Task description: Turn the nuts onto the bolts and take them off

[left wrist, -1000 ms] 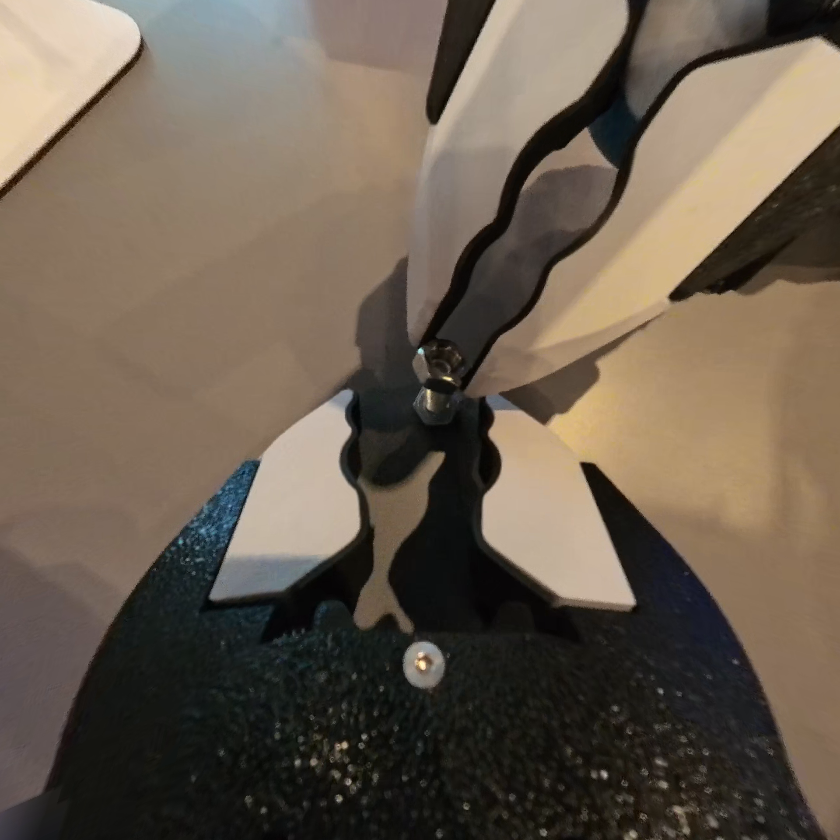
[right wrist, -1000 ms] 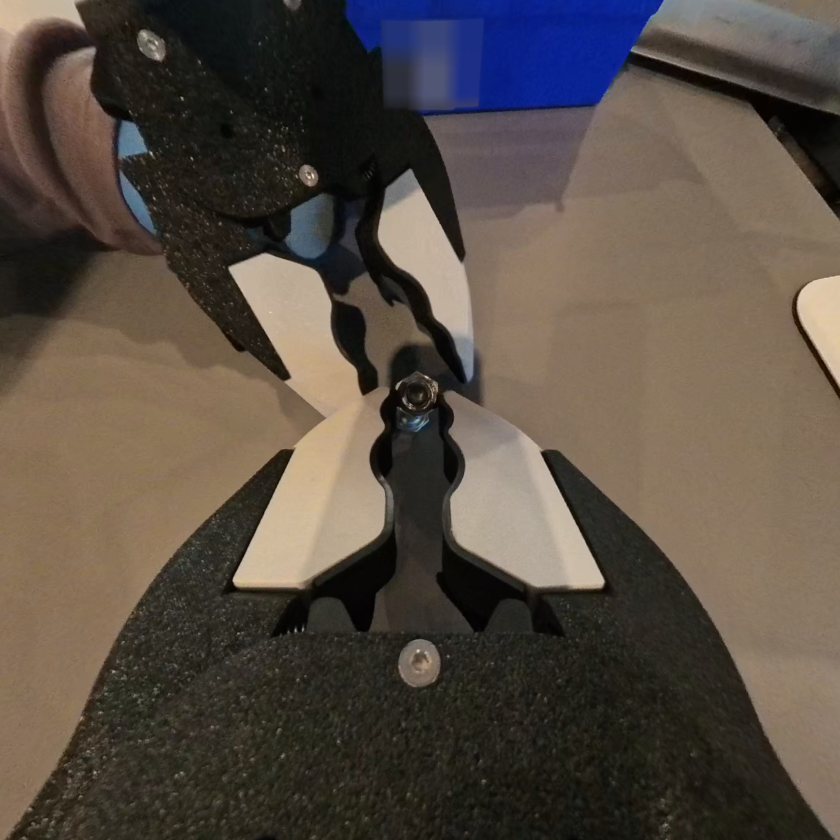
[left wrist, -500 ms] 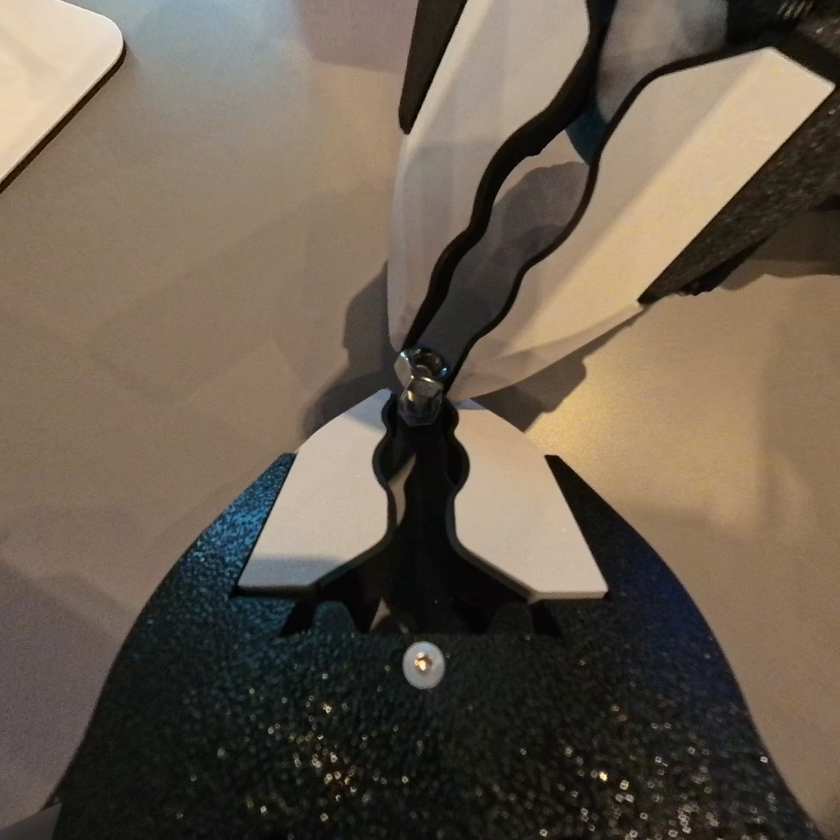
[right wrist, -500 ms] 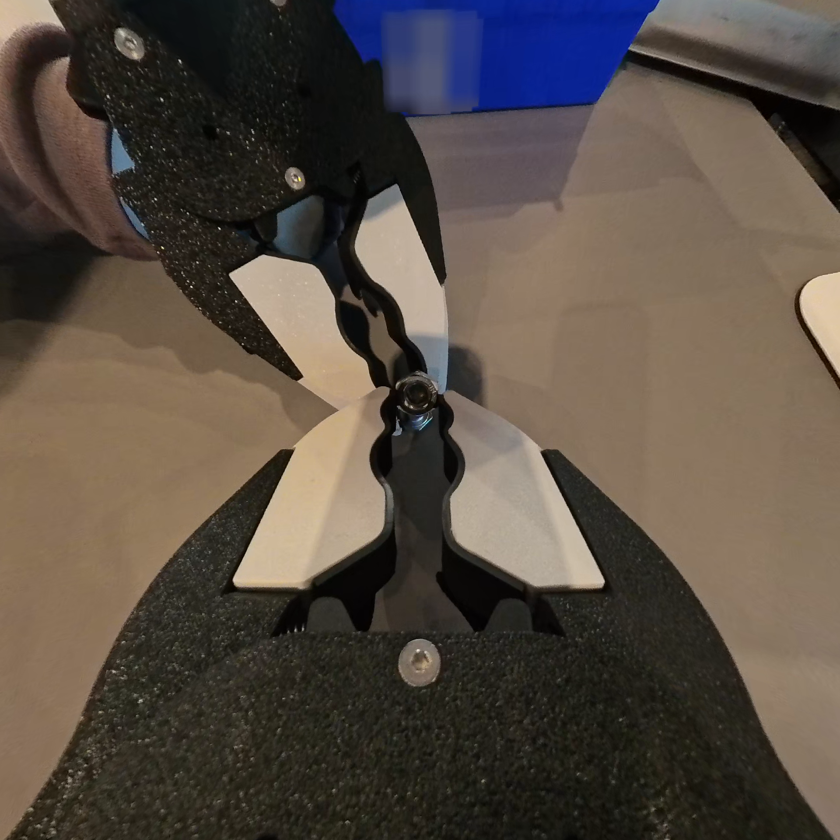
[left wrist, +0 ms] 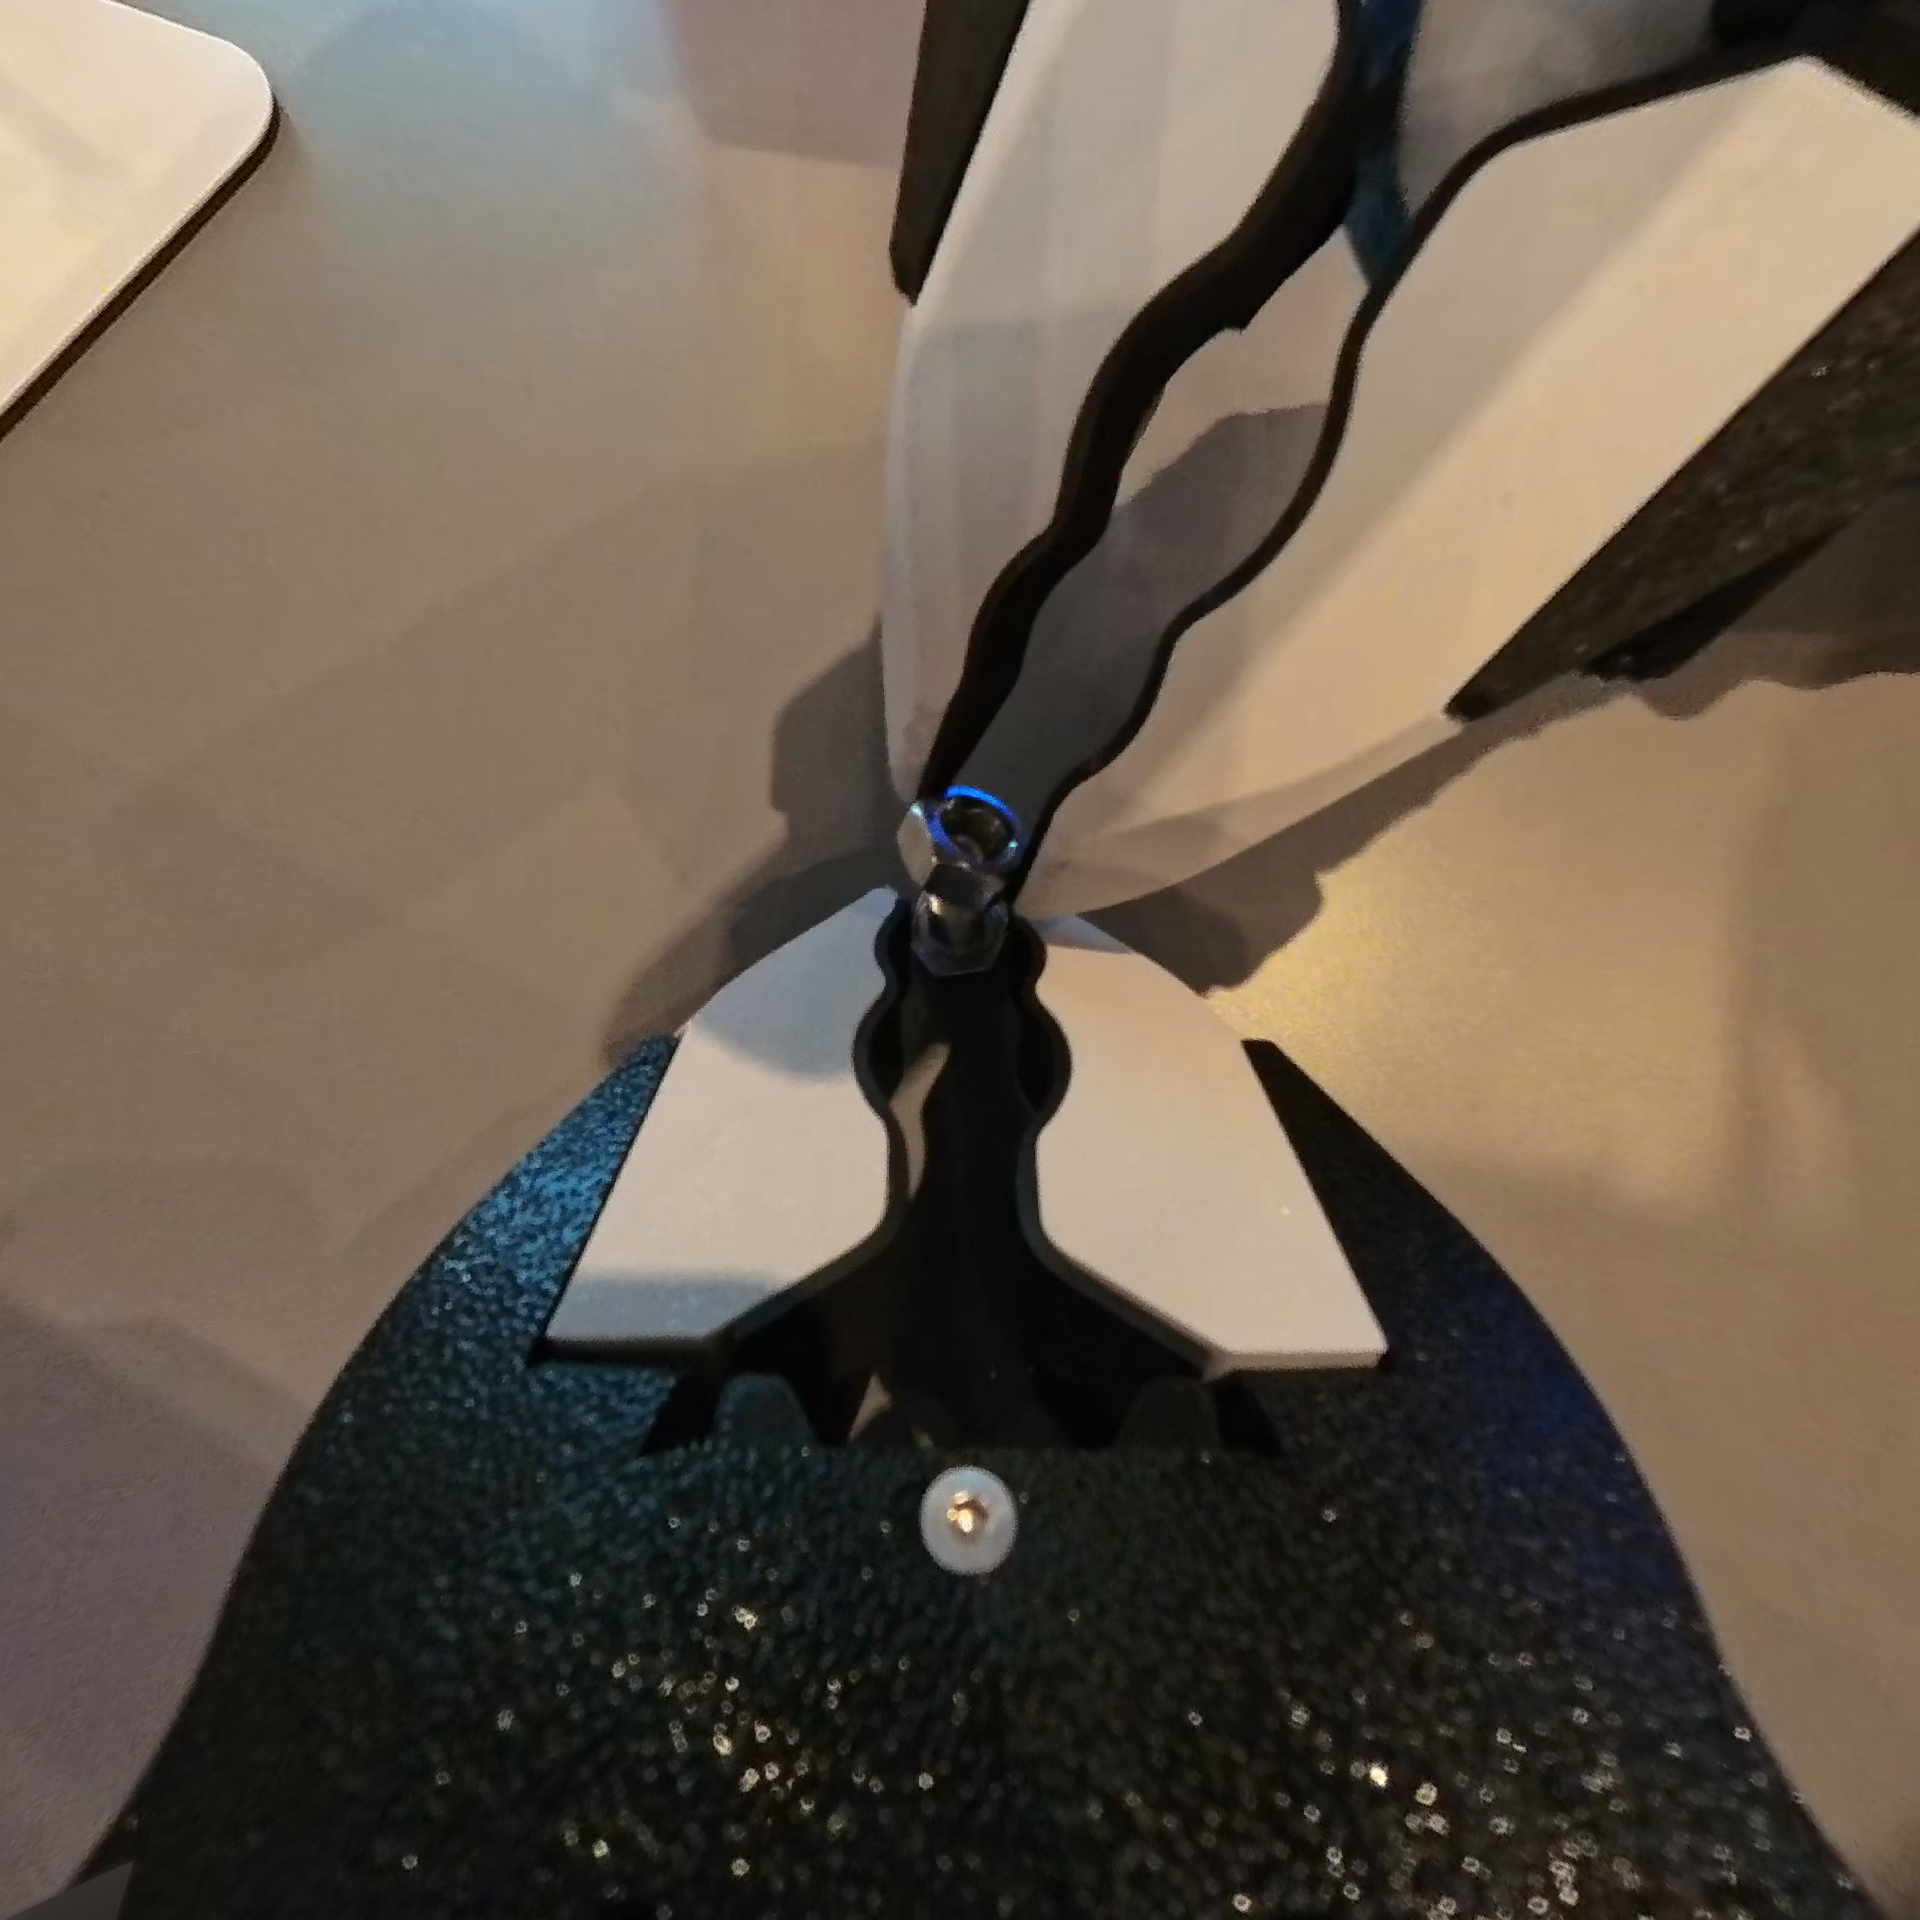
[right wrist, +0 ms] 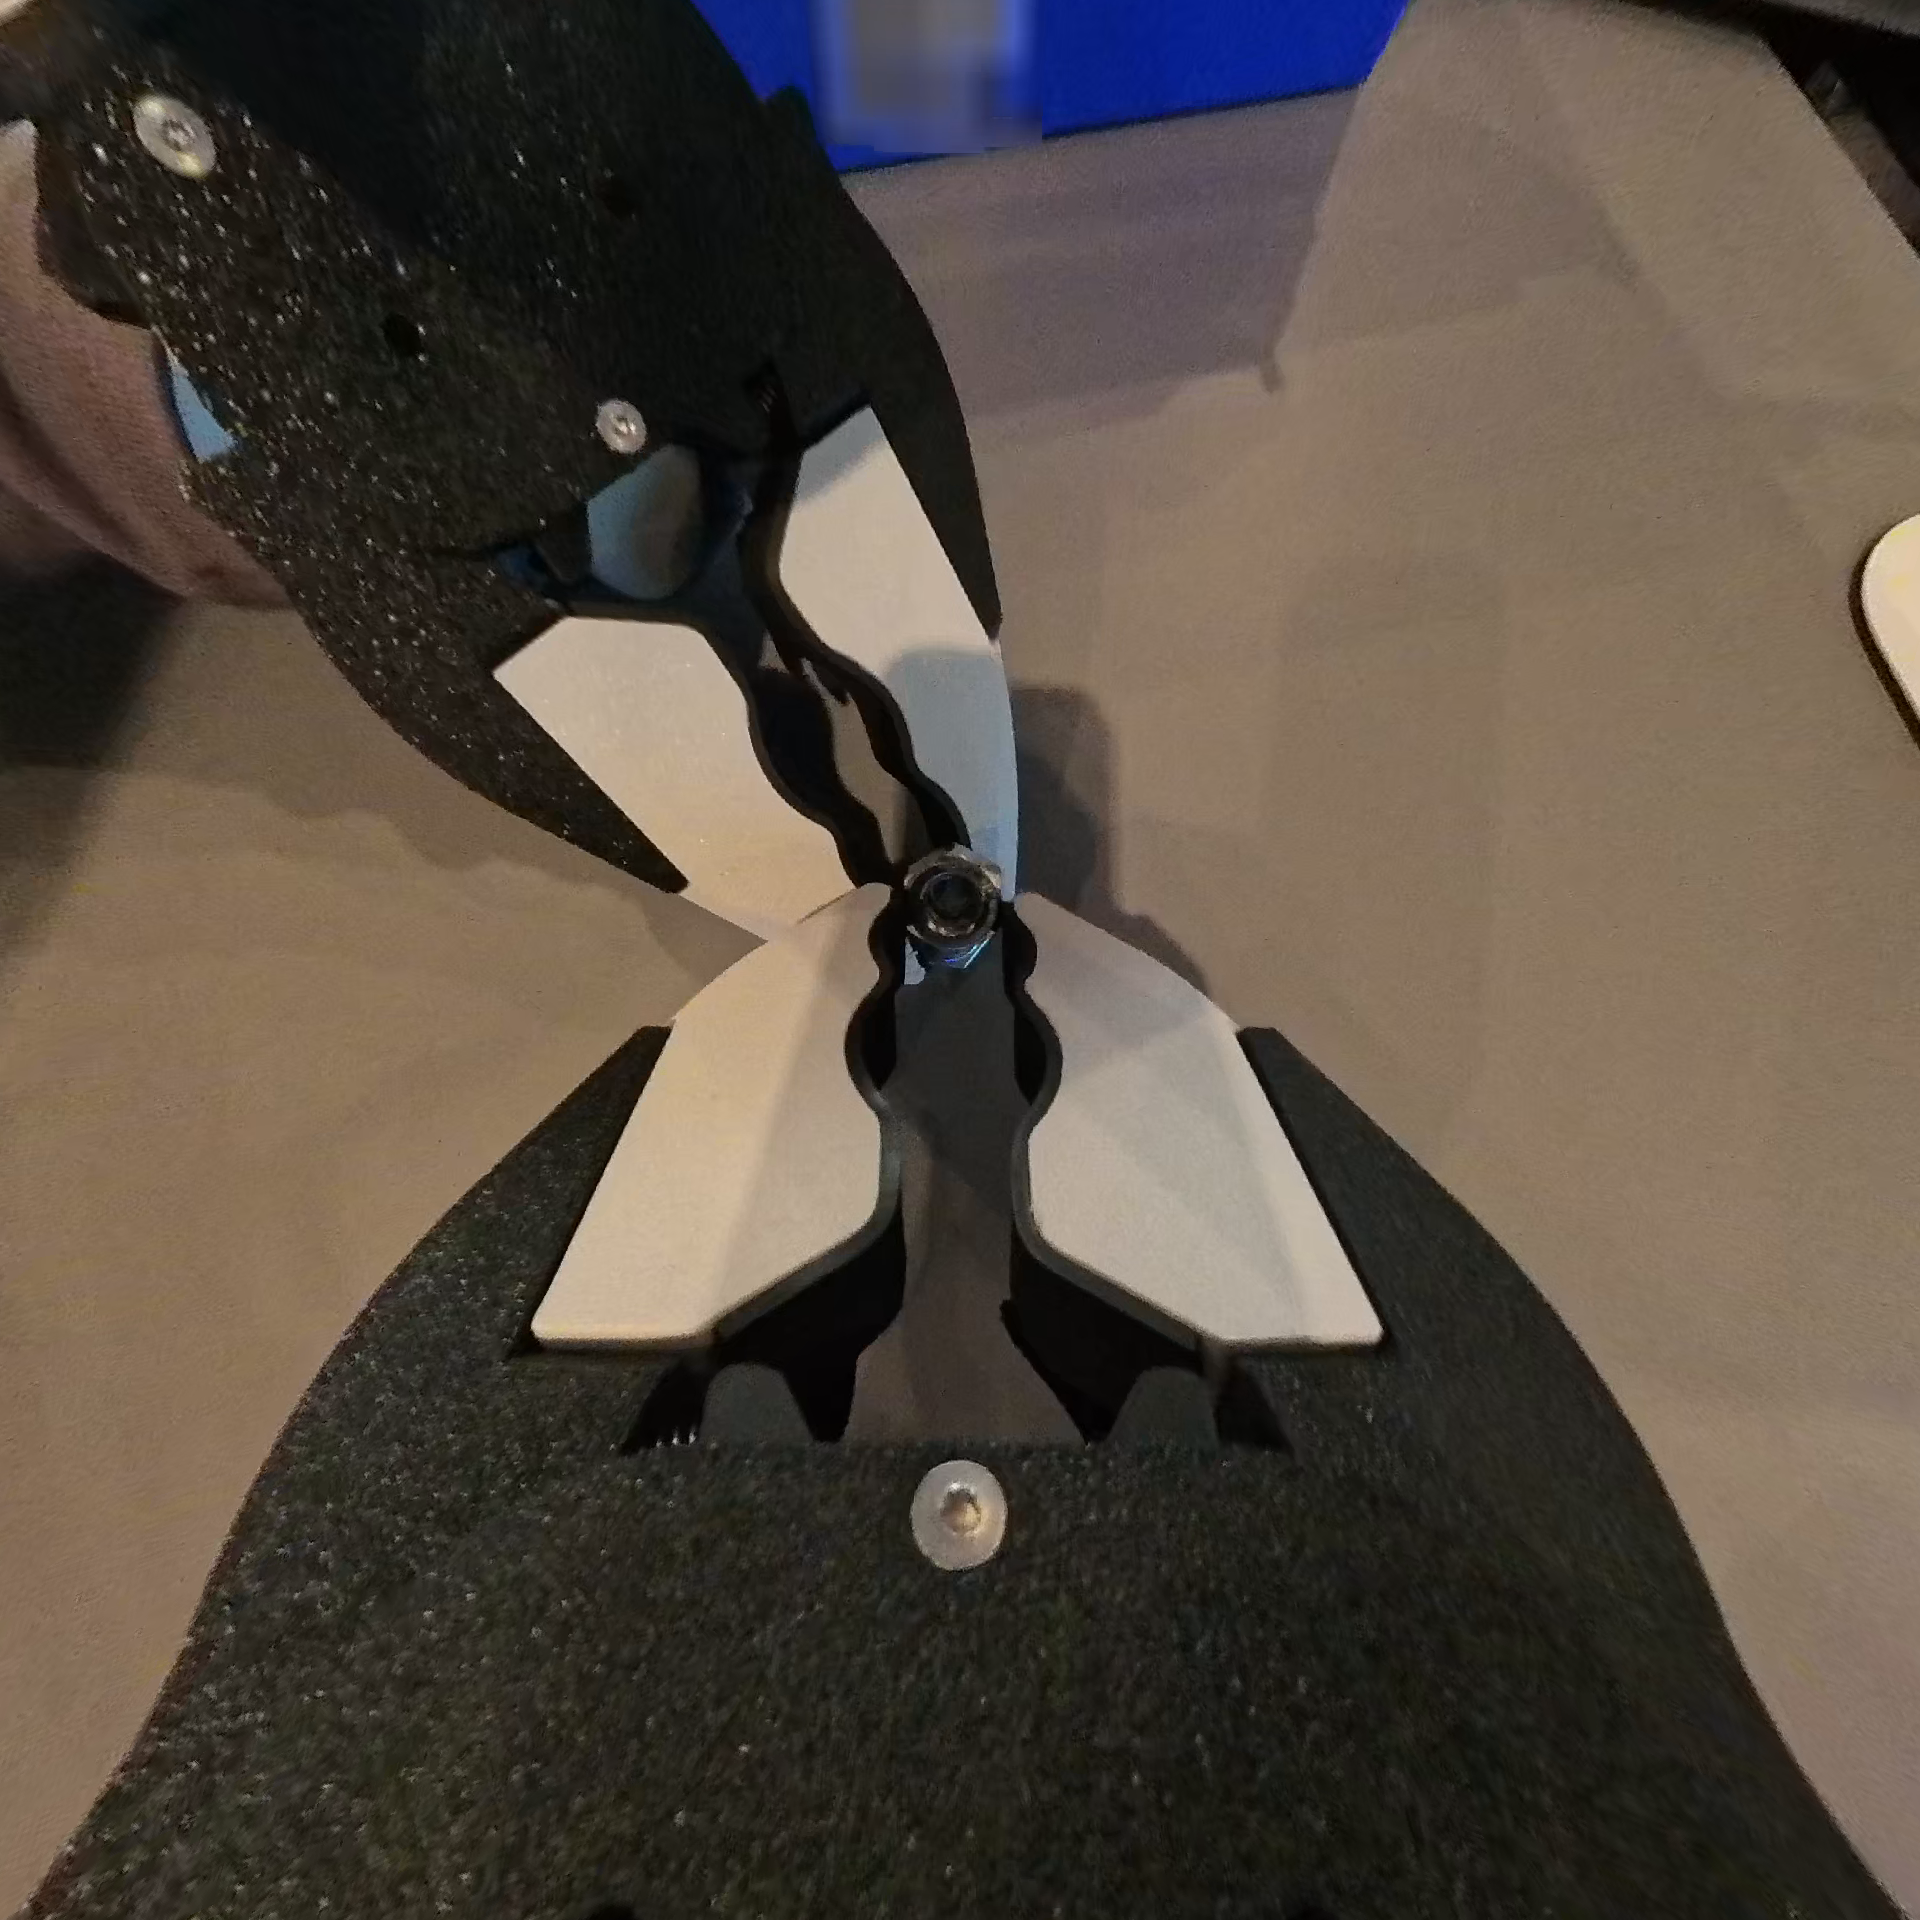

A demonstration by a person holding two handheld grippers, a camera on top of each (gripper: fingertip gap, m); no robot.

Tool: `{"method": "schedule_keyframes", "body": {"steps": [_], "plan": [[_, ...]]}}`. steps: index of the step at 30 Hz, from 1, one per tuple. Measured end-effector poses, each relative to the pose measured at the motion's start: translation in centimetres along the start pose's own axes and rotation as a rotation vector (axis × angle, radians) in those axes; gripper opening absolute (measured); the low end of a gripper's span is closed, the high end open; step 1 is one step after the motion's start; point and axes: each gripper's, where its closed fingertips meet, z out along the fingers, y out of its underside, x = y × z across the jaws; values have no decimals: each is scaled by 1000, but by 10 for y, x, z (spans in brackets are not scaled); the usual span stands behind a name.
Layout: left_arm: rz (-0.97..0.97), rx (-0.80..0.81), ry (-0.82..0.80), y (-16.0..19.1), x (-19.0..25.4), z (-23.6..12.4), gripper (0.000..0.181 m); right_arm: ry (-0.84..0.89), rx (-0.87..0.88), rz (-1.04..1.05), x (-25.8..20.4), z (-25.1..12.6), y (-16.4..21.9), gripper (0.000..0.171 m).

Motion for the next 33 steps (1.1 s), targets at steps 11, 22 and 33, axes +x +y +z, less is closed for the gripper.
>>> {"method": "schedule_keyframes", "body": {"steps": [11, 22, 33], "plan": [[0, 1, 0, 0, 0, 0, 17, 19, -2, -4, 2, 2, 0, 22], [0, 3, -1, 0, 0, 0, 17, 0, 26, 4, 1, 2, -2, 17], [0, 3, 0, 0, 0, 0, 17, 6, 36, -5, 1, 2, -4, 17]]}}
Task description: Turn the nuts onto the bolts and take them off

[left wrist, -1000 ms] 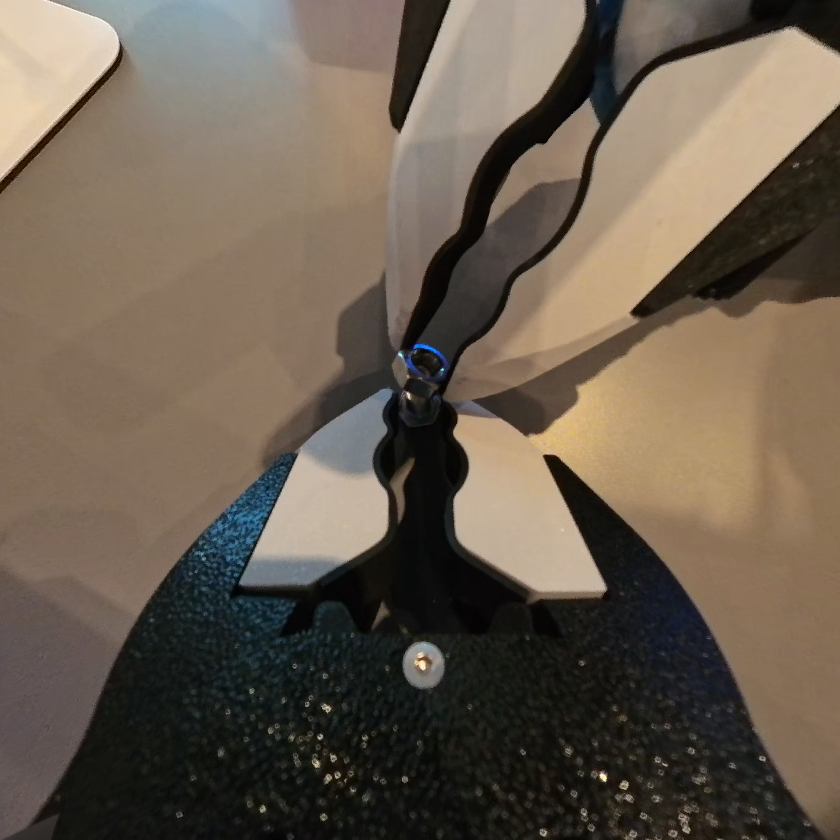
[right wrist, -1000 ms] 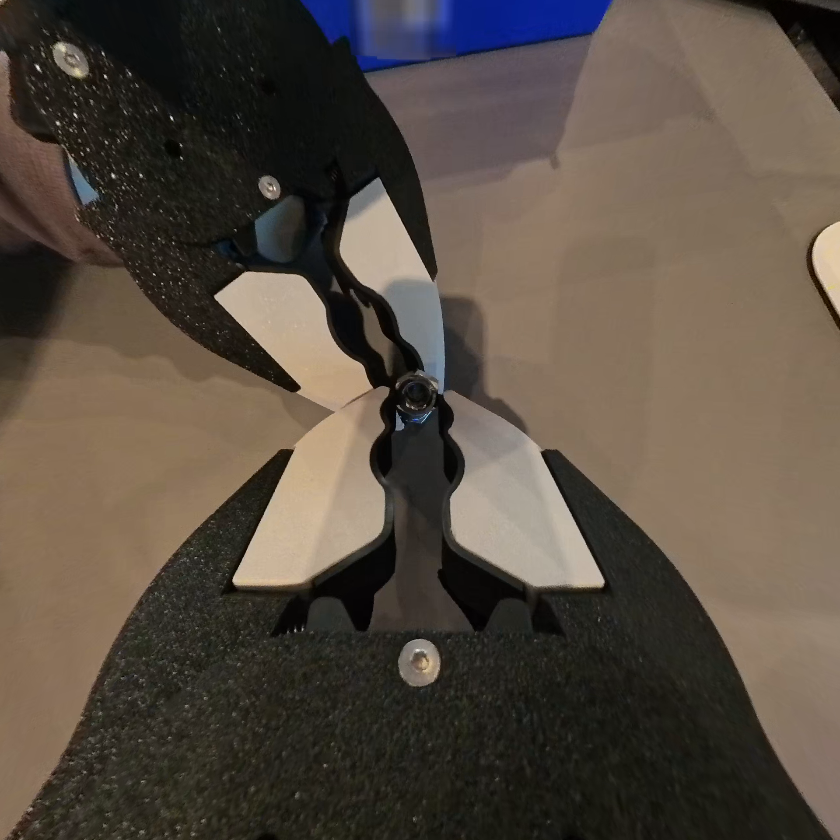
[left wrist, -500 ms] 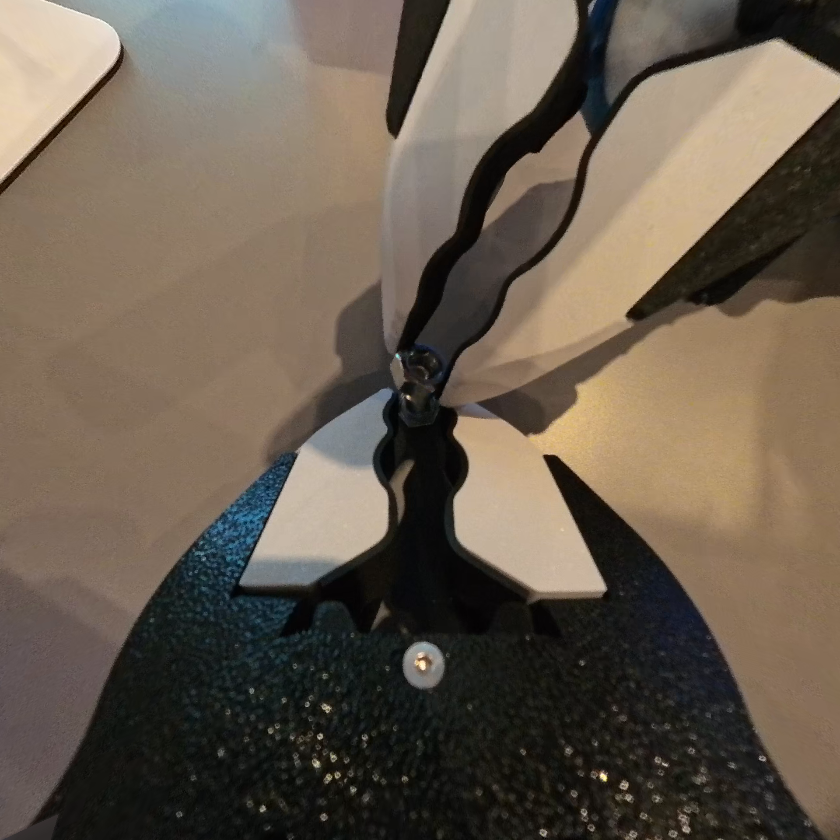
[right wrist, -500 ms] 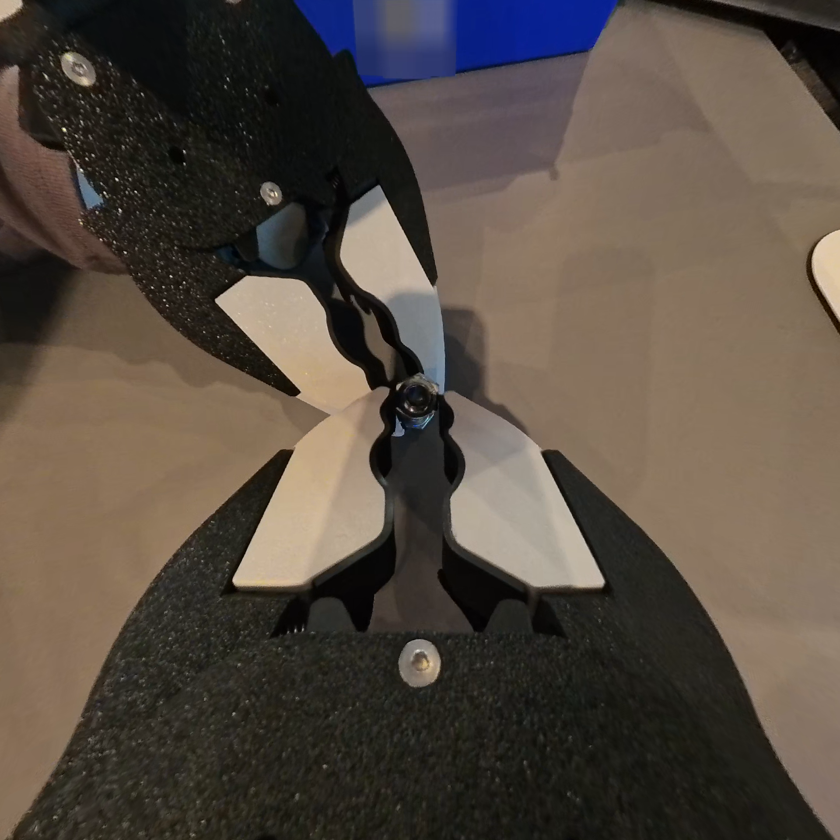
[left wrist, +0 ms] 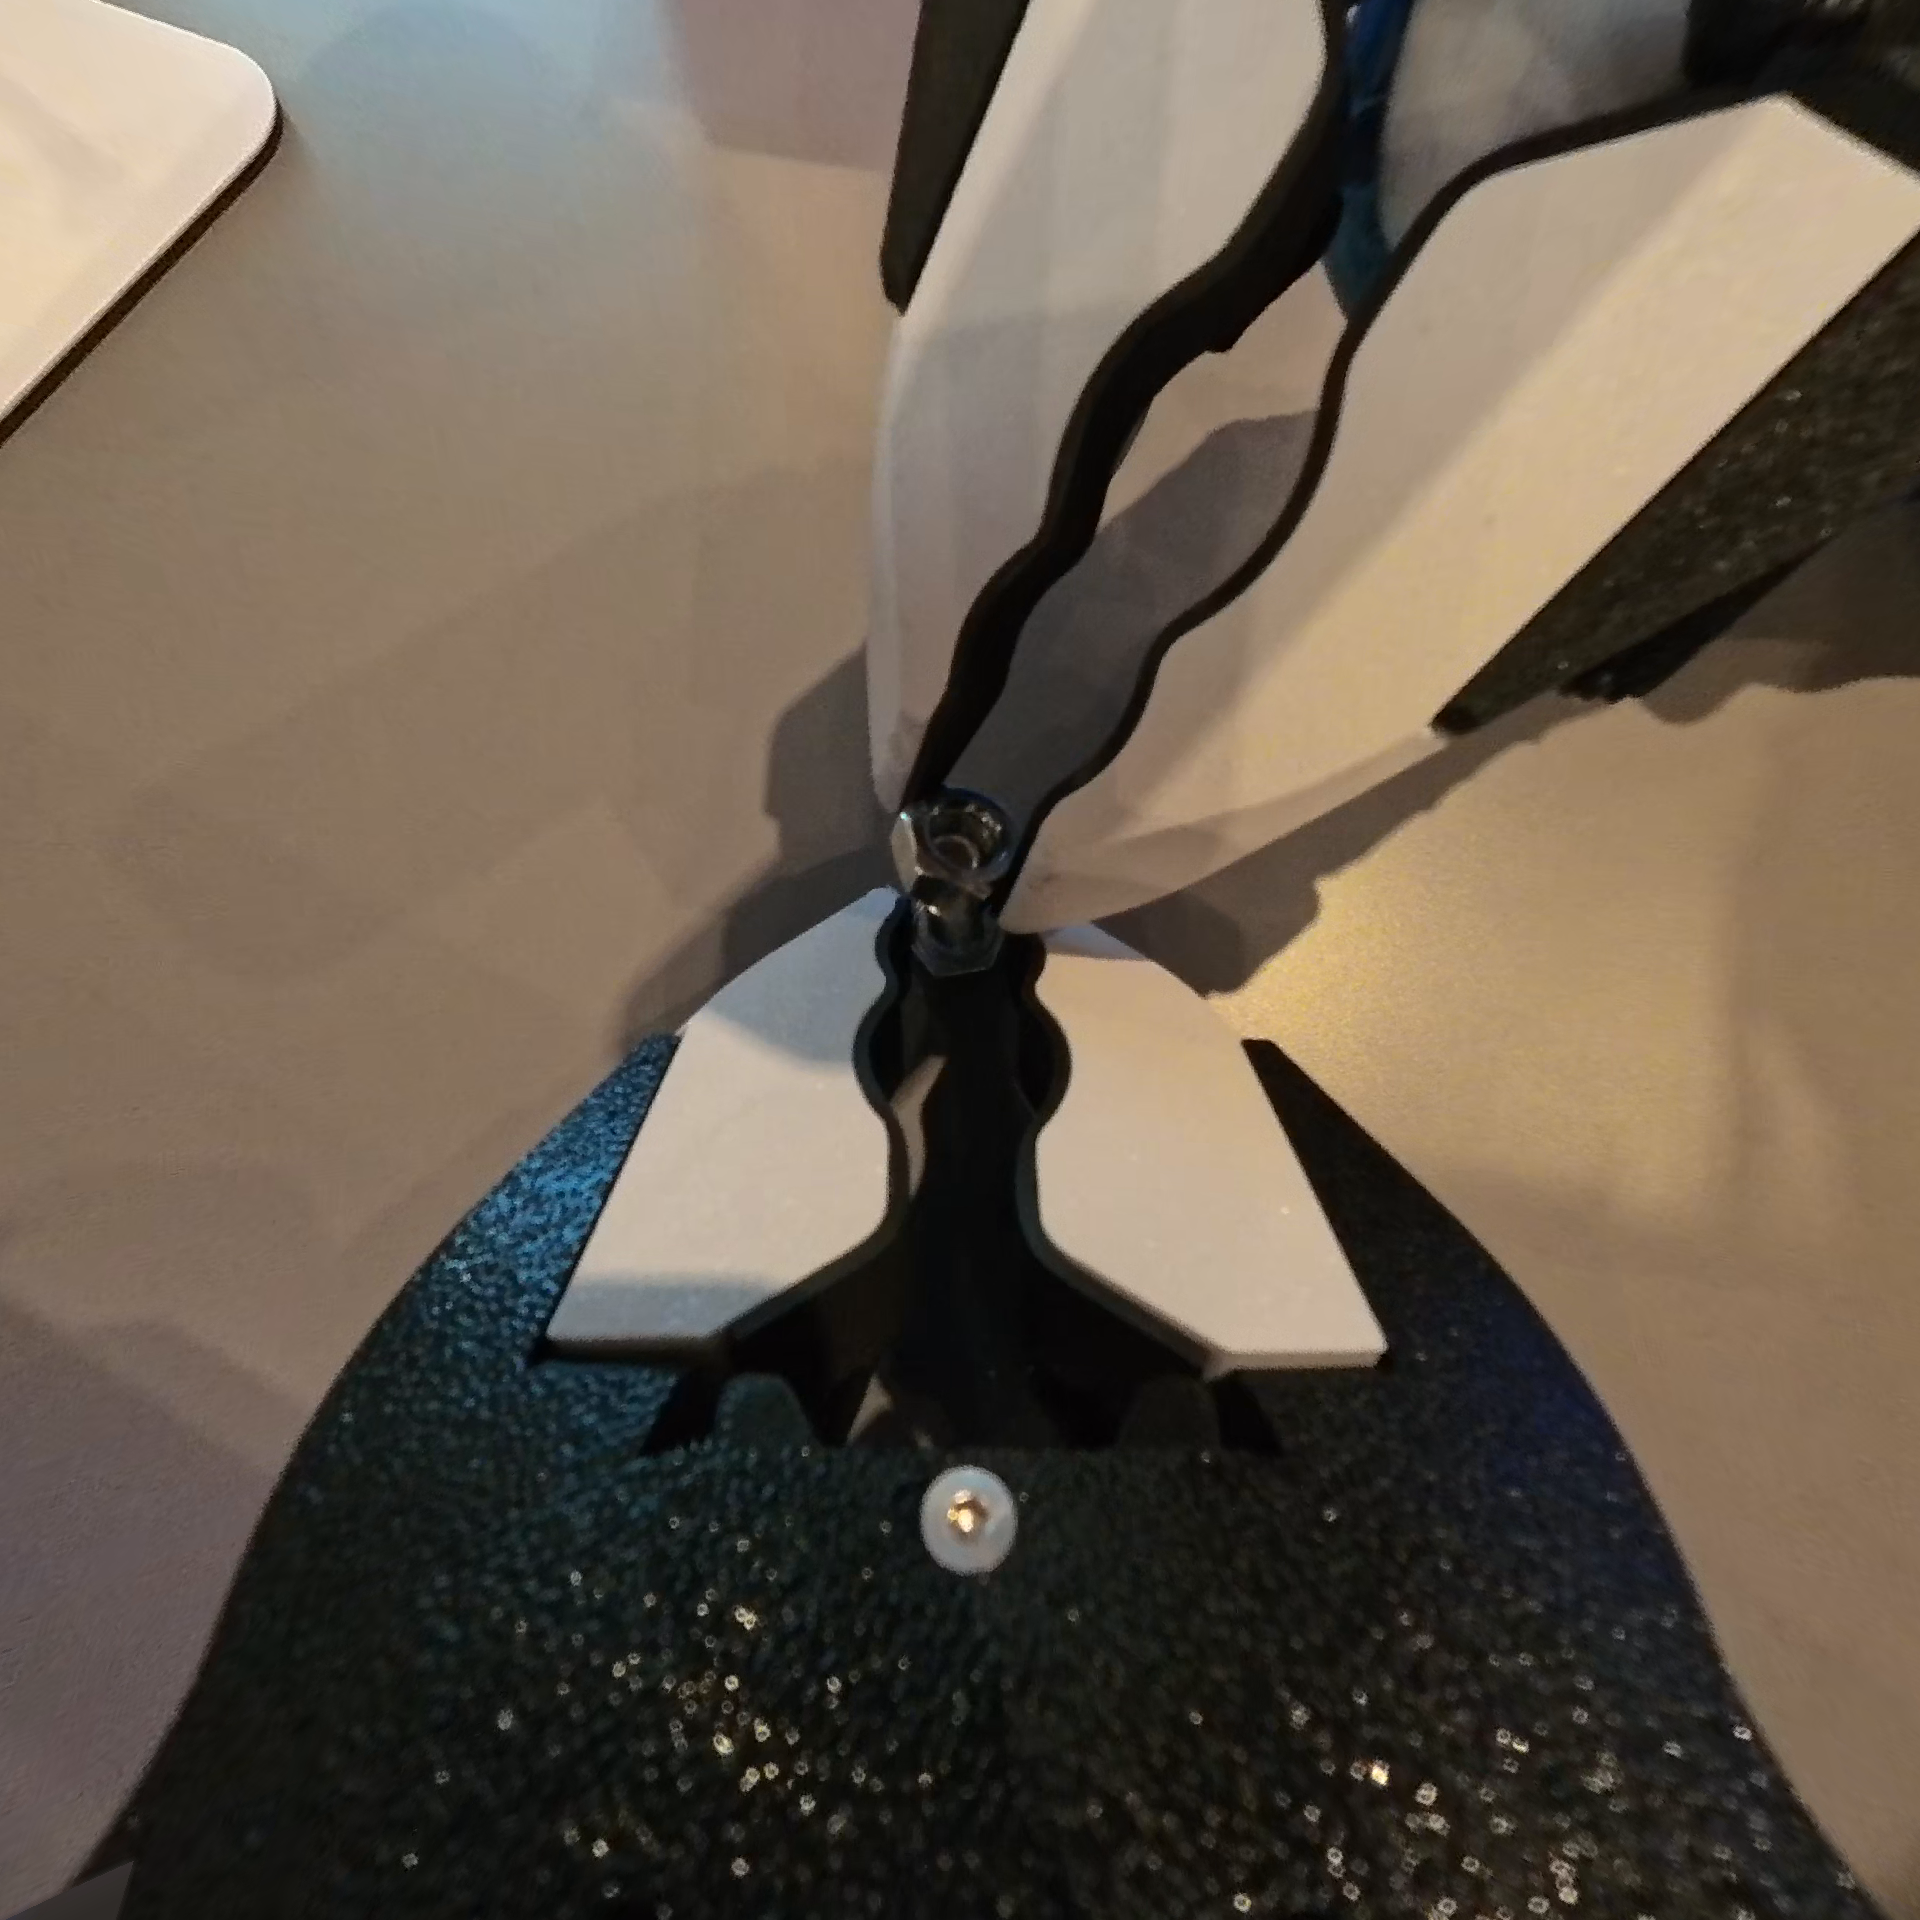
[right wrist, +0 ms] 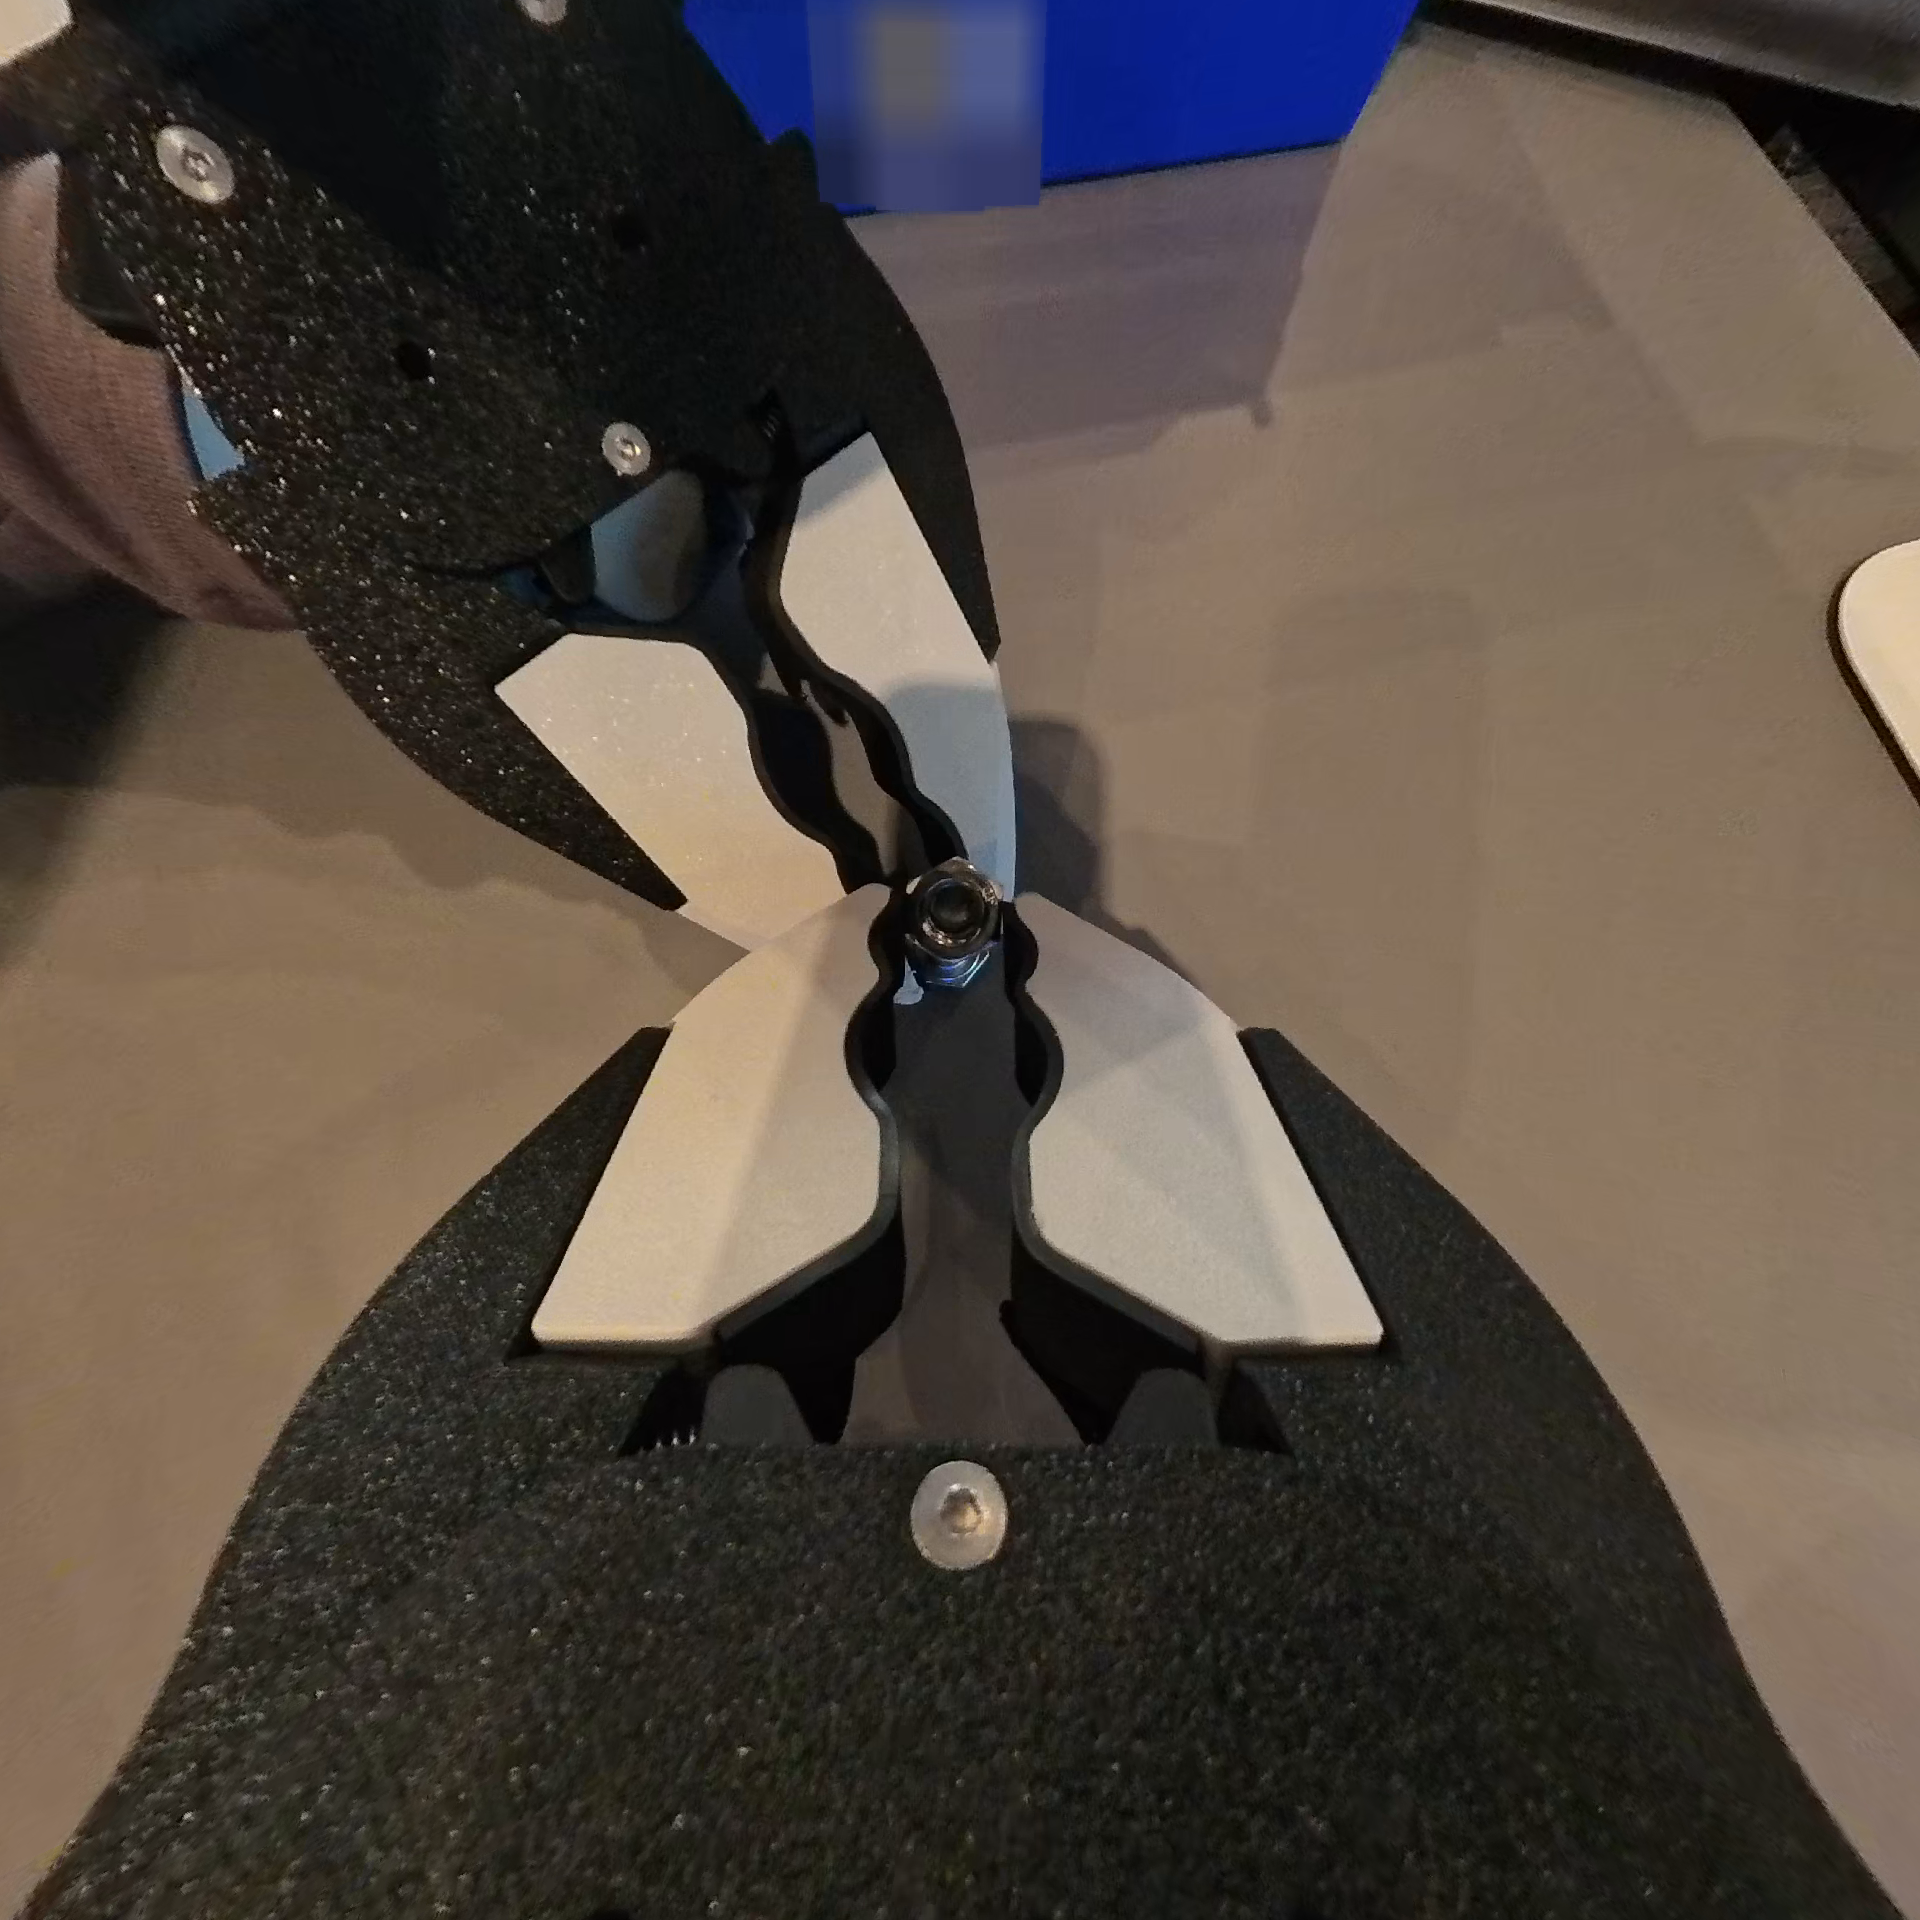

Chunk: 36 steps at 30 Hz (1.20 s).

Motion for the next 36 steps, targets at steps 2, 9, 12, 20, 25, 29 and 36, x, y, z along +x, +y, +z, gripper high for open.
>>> {"method": "schedule_keyframes", "body": {"steps": [2, 9, 12, 20, 25, 29, 36], "plan": [[0, 0, 0, 0, 0, 0, 17, 3, 2, -3, 0, 0, 0, 17], [0, 0, 0, 0, 0, 0, 17, 7, -1, -3, 1, 0, -1, 17], [0, 0, 0, 0, 0, 0, 17, 14, 5, -3, 2, 0, -1, 20], [1, 0, 1, 0, 0, 0, 17, 8, 35, 2, 2, -1, -4, 11], [1, 0, 1, 0, 0, 0, 17, 20, 70, 13, 7, -6, -6, 9], [1, 1, 2, 0, 0, 0, 17, 20, 94, 25, 23, -26, 6, 17], [1, 1, 2, 0, 0, 0, 17, -26, 20, 109, 45, -62, 54, 26]]}}
